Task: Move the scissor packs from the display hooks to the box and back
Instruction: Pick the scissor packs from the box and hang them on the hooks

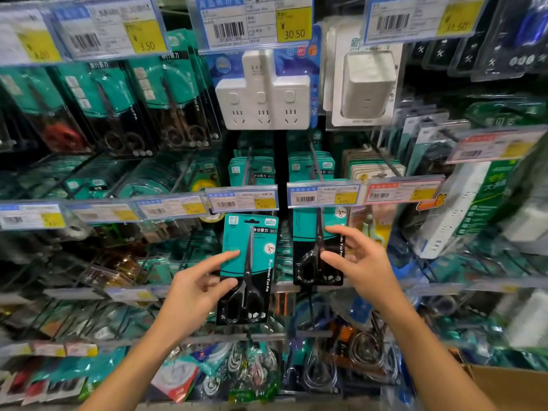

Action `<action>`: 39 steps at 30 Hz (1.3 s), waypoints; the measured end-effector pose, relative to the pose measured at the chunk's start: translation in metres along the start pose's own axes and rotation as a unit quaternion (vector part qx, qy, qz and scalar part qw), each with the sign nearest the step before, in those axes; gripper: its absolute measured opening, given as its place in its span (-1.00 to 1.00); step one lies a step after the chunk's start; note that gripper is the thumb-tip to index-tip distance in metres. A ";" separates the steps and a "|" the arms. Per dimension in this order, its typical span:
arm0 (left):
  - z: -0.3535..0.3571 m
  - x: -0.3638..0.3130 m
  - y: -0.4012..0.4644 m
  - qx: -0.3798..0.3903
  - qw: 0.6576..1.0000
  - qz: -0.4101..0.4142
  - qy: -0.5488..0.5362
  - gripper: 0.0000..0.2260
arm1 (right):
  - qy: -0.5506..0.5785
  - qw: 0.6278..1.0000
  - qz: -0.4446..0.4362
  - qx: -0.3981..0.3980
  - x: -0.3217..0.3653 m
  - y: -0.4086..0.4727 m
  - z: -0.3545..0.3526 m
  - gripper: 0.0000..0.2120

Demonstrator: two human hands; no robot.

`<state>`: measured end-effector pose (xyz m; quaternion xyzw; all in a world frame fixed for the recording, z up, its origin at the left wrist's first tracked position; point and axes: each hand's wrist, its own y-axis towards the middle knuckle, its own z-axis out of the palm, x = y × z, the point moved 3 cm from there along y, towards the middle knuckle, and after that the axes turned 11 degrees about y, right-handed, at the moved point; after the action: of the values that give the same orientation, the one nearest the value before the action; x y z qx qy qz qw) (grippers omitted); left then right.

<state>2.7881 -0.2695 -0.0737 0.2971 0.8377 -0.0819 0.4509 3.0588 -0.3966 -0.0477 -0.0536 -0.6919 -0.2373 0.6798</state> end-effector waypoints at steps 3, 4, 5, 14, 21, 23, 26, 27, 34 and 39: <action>0.001 -0.003 0.001 -0.001 1.000 0.007 -0.003 -0.58 | 0.001 1.000 0.015 0.004 0.001 0.000 -0.003 -0.64; 0.001 -0.004 0.001 -0.004 1.000 0.007 -0.005 -0.57 | -0.001 1.000 0.018 0.006 0.001 0.000 -0.003 -0.64; 0.001 -0.005 0.001 -0.006 1.000 0.004 -0.007 -0.56 | -0.004 1.000 0.021 0.005 0.001 0.000 -0.003 -0.64; 0.003 -0.001 0.001 -0.001 1.000 0.003 -0.023 -0.58 | -0.049 0.999 -0.002 0.006 0.007 0.005 0.014 -0.65; -0.002 0.013 0.006 0.008 0.999 -0.007 -0.031 -0.57 | -0.001 0.999 0.025 -0.037 -0.011 -0.001 0.003 -0.62; -0.003 0.017 0.007 0.011 0.999 -0.007 -0.029 -0.57 | 0.003 0.999 0.037 -0.034 -0.014 0.001 0.000 -0.62; -0.002 0.017 0.008 0.012 0.999 -0.008 -0.031 -0.56 | 0.002 0.998 0.042 -0.036 -0.015 0.010 0.002 -0.62; -0.001 0.017 0.008 0.013 0.999 -0.008 -0.032 -0.57 | -0.001 0.998 0.043 -0.037 -0.015 0.014 0.003 -0.62; -0.001 0.006 0.010 0.015 1.000 -0.003 -0.027 -0.58 | -0.026 0.998 0.036 -0.042 -0.023 0.038 0.002 -0.63; 0.002 0.005 0.012 0.011 1.000 -0.002 -0.029 -0.58 | -0.042 0.997 0.036 -0.060 -0.026 0.054 0.000 -0.64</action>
<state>2.7947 -0.2589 -0.0773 0.2978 0.8241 -0.1010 0.4711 3.0822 -0.3431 -0.0590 -0.1292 -0.7023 -0.2511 0.6535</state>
